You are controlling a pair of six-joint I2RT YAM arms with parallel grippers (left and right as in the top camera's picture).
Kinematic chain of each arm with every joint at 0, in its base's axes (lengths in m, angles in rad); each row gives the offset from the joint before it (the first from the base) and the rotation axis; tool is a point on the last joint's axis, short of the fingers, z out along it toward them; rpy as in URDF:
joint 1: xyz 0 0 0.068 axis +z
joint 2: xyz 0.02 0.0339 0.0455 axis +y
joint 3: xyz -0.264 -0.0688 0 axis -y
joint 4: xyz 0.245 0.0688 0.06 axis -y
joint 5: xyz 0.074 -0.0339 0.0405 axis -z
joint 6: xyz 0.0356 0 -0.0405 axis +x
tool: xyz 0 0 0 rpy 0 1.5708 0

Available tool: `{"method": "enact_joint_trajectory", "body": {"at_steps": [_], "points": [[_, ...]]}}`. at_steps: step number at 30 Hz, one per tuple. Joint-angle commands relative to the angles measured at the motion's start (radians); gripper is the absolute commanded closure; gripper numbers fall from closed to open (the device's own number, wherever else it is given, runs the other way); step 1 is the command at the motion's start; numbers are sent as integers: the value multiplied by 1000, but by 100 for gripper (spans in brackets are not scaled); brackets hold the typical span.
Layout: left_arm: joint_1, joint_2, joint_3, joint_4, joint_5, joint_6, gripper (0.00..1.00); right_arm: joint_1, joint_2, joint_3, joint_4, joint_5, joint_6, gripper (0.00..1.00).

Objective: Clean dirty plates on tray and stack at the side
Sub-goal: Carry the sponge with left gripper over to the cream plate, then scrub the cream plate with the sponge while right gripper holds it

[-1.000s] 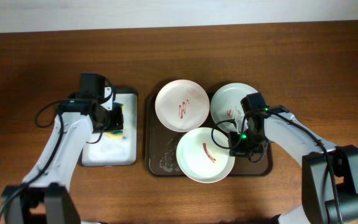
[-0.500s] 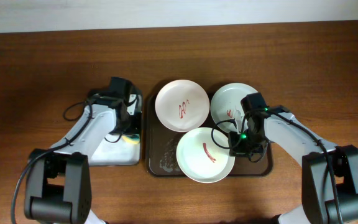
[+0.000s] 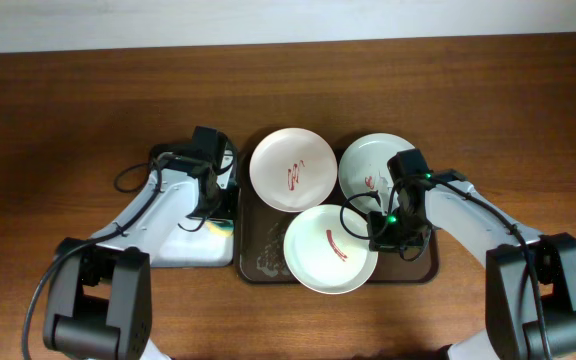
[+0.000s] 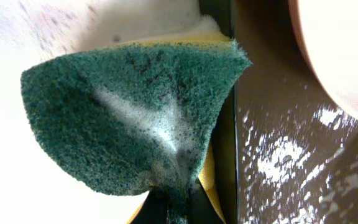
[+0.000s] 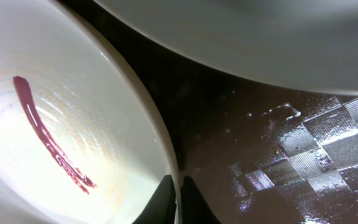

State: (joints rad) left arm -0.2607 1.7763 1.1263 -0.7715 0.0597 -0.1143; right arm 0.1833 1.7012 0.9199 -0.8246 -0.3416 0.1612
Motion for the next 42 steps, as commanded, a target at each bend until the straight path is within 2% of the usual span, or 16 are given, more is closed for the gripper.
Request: {"method": "enact_joint_trajectory", "body": {"at_steps": [1,7,13,16,26,30,34,42], "points": [[8,-74,66,-35,19,-5,100,8,8,12,2,9,5,94],[3,-206,114,-50,69,-61,100,8,8,12,3,9,5,94],[-45,-212,112,-25,344,-73,100,8,8,12,3,9,5,94],[-107,-181,111,10,412,-98,100,8,8,12,3,9,5,94],[-313,7,111,117,476,-494,100,8,8,12,3,9,5,94],[-352,60,111,138,488,-594,100,8,8,12,3,9,5,94],[-391,106,111,227,555,-608,100,8,8,12,3,9,5,94],[-433,141,82,243,544,-612,100,6,8,12,2,9,5,93]]}}
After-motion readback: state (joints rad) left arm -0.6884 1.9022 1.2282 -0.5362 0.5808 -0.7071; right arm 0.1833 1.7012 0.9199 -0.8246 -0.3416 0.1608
